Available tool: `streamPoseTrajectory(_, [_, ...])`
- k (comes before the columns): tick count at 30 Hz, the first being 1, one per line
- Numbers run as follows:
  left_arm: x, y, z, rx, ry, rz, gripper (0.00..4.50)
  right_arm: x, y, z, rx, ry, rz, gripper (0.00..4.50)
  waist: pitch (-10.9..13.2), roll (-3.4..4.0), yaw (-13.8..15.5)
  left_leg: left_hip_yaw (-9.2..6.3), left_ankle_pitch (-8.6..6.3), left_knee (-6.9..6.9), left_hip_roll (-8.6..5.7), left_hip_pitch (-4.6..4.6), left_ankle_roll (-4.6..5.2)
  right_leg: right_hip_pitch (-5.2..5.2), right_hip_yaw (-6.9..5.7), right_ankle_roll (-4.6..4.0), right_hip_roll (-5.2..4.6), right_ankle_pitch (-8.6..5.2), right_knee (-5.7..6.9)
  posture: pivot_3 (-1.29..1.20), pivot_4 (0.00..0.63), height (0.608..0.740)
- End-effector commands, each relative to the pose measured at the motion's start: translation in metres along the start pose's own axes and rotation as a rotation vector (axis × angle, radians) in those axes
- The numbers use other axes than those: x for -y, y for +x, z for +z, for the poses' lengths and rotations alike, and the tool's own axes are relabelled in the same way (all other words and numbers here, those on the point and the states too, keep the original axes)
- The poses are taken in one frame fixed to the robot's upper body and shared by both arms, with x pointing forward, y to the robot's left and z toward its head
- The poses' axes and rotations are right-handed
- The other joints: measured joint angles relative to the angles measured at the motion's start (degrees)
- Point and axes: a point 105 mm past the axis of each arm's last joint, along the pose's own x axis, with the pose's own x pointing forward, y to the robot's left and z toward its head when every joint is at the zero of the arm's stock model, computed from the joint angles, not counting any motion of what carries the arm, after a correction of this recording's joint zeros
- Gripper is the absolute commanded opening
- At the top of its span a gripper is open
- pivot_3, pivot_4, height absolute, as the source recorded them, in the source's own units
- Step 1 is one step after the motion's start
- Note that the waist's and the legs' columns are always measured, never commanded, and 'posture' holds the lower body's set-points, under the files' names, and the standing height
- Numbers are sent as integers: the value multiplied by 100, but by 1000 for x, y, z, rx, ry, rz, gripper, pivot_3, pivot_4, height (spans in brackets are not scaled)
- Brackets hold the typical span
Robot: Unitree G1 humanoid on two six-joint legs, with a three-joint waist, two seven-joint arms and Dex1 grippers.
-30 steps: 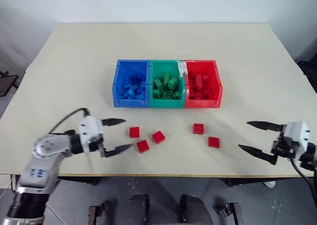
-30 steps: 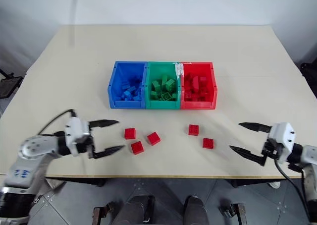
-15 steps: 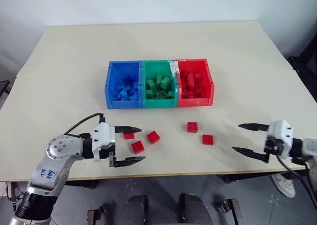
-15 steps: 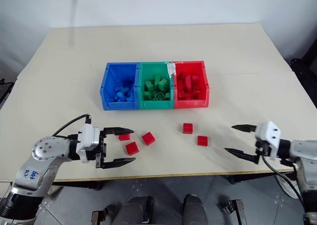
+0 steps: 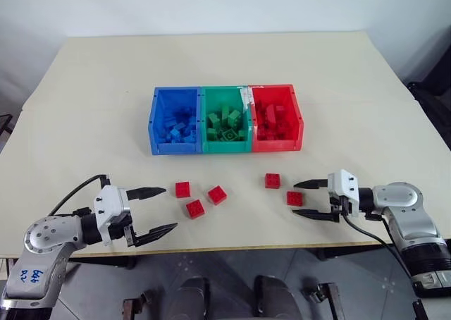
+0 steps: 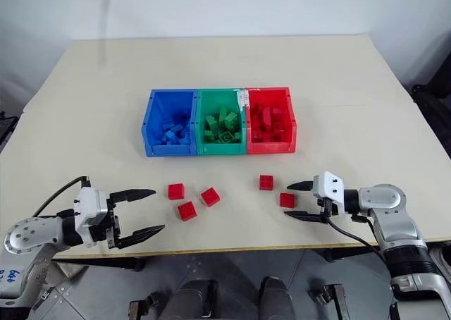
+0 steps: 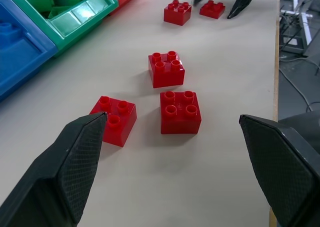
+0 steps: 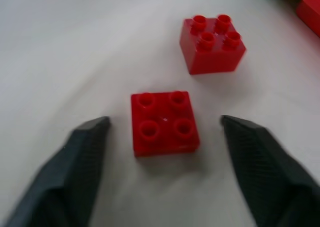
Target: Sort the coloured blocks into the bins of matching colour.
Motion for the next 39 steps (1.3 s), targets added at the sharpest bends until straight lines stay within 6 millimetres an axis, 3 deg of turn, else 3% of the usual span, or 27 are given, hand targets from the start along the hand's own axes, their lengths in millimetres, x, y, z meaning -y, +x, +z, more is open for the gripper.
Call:
streamPoseTrajectory(1, [1,-1,12,34,44,10,4500,1,0,-9,-37,12,-13,2302,0,0,0,0,0,3,0,1,0,1,0,0,0,0,0,0,150,740])
streamPoseTrajectory(4, [2,2,14,52,41,2,4500,4,0,-2,8,2,-23,1426,0,0,3,0,-1,10,0,0,0,1,1,-1,0,1,0,0,150,740])
streamPoseTrajectory(6, [2,3,16,64,38,8,4500,8,0,10,70,8,-35,1437,0,0,4,0,-2,12,0,0,0,1,1,-1,-1,1,0,0,150,740])
streamPoseTrajectory(10, [-8,1,23,129,-7,103,4500,31,-5,54,254,55,-144,1437,6,11,4,-1,-3,11,2,-8,-1,-9,3,-2,-1,1,9,0,150,740])
streamPoseTrajectory(16, [-22,-9,31,204,-66,271,4500,94,6,104,342,111,-398,1437,7,11,-15,1,-7,11,11,-10,-9,-19,2,-7,4,1,13,0,150,740])
streamPoseTrajectory(20, [-23,-17,27,188,-78,314,4500,132,25,113,281,130,-531,1437,7,11,-17,3,-9,8,9,-11,-12,-27,3,-11,5,-1,16,0,150,740])
streamPoseTrajectory(25, [-21,-23,25,168,-84,329,4500,156,37,113,203,120,-632,1437,7,11,1,-8,-12,6,-3,-20,-5,-31,0,-15,2,-3,23,0,150,740])
streamPoseTrajectory(29, [-17,-24,23,145,-78,313,4500,151,41,124,252,104,-563,2828,7,12,-26,-6,-15,0,-5,-20,-2,-34,0,-15,2,-3,22,0,150,740])
streamPoseTrajectory(34, [-17,-18,20,115,-62,235,4500,125,12,122,313,49,-470,4463,7,12,21,-8,-15,-1,-5,-20,-3,-32,-6,-16,6,-4,21,0,150,740])
streamPoseTrajectory(39, [-10,-1,17,84,-63,95,4500,82,-17,98,265,-3,-383,4463,7,12,30,-1,-23,3,-14,-20,9,-23,-3,-15,2,-3,10,0,150,740])
